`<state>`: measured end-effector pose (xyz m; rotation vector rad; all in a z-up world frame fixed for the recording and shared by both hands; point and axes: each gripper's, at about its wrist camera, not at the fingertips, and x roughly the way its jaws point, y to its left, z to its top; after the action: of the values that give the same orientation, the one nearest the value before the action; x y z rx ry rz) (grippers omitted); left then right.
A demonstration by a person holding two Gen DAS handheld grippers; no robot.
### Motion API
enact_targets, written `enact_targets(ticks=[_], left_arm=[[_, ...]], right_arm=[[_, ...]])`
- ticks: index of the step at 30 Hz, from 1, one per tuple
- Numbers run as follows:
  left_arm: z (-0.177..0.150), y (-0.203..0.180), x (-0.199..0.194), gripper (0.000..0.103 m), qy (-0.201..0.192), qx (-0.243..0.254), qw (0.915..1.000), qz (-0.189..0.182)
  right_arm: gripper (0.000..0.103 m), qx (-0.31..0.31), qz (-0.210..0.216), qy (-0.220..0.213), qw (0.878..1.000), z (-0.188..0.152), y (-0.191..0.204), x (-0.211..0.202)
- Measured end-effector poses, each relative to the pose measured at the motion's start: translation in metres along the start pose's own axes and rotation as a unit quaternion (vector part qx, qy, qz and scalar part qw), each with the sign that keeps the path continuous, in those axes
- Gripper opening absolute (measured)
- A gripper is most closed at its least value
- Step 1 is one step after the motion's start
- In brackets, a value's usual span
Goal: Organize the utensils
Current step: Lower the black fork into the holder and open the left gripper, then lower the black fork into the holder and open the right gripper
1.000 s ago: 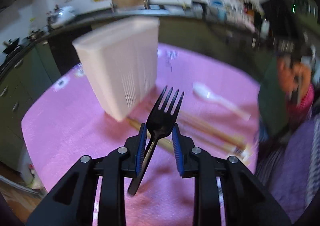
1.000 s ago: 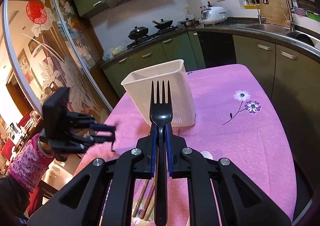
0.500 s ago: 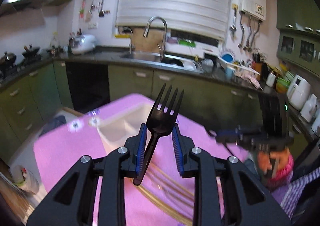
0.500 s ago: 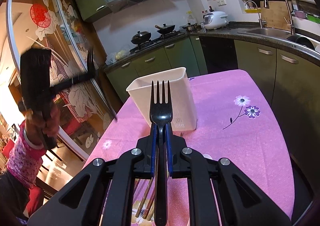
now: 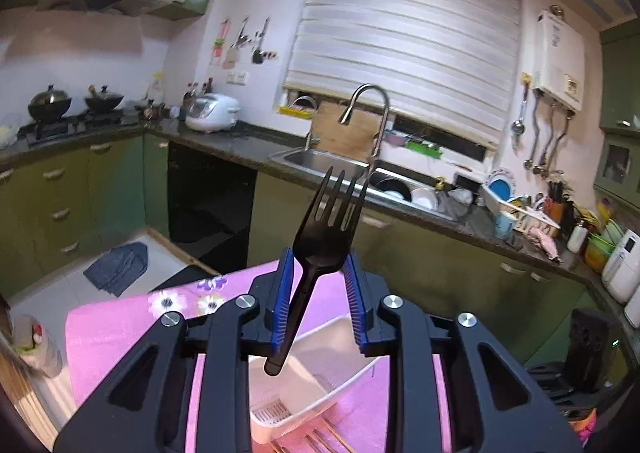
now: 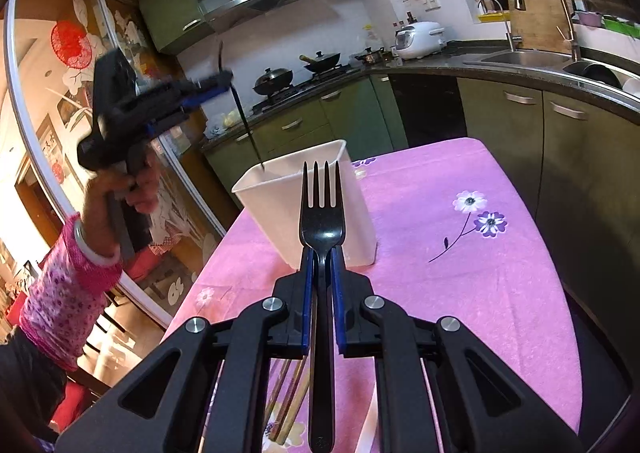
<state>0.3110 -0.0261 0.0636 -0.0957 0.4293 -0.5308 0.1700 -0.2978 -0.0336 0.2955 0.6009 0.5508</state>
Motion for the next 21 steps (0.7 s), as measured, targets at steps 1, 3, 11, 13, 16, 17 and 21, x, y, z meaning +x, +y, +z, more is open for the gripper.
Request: enact_targets(ticks=[1, 3, 11, 13, 16, 17, 21], left_arm=[[-0.005, 0.001, 0.003, 0.025, 0.004, -0.002, 1.0000, 0.002], [-0.020, 0.002, 0.006, 0.025, 0.010, -0.010, 0.9998, 0.011], [-0.063, 0.012, 0.006, 0.038, 0.021, -0.038, 0.9982, 0.040], [-0.071, 0.011, 0.004, 0.048, 0.021, -0.034, 0.9976, 0.056], [-0.078, 0.012, -0.002, 0.053, 0.012, -0.042, 0.9972, 0.061], [-0.079, 0.012, -0.006, 0.053, 0.007, -0.045, 0.9969, 0.063], [-0.087, 0.010, -0.029, 0.055, -0.013, -0.062, 0.9955, 0.071]], right_arm=[[0.010, -0.001, 0.000, -0.001, 1.000, 0.002, 0.000, 0.000], [0.010, -0.005, 0.001, -0.007, 1.000, 0.009, 0.003, 0.000], [0.010, -0.027, 0.014, -0.066, 0.997, 0.057, 0.028, 0.013], [0.010, -0.031, 0.013, -0.090, 0.995, 0.074, 0.035, 0.021], [0.010, -0.037, 0.009, -0.121, 0.992, 0.101, 0.045, 0.037], [0.010, -0.038, 0.006, -0.129, 0.991, 0.107, 0.048, 0.042], [0.010, -0.045, -0.019, -0.159, 0.986, 0.136, 0.056, 0.080]])
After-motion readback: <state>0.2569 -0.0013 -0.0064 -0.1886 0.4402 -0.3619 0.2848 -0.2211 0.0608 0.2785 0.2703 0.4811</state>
